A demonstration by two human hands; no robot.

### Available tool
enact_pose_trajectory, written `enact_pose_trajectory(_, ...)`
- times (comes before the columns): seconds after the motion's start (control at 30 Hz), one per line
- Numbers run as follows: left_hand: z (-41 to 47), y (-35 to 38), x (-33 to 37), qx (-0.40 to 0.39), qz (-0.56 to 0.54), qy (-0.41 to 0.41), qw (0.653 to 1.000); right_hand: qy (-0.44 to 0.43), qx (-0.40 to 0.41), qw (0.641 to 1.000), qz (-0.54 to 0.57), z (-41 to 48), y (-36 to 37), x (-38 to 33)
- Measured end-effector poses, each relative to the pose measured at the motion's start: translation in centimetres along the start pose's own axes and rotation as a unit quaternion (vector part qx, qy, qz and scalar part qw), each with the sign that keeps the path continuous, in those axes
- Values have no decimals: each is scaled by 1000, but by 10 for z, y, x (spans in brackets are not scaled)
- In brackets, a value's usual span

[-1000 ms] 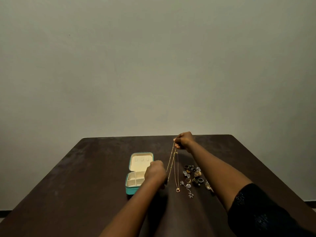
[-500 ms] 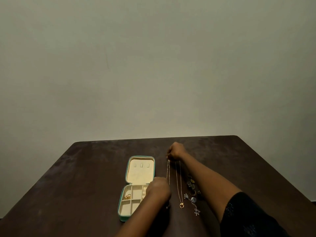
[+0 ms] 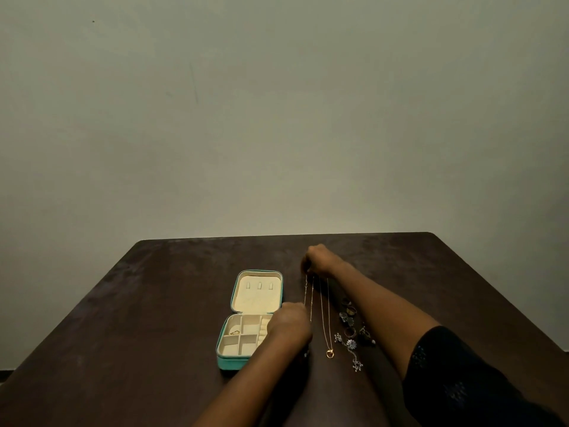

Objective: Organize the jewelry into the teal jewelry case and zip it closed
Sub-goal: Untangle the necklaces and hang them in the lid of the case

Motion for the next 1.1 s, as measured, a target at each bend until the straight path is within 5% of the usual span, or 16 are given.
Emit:
enact_pose_trajectory(0.73,2,10,3,-15,1,-4,1000,46,68,996,-17,-16,10,4)
enact_pose_trajectory(1.1,6,-64,-43,144,-104,-61,982,56,180,978,94,-39,-37,12)
Point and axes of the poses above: each hand's wrist, its own z-axis towards the middle knuckle, its own y-axis out of the palm, x = y × z, the point moved 8 cm from there along z, towards the middle knuckle
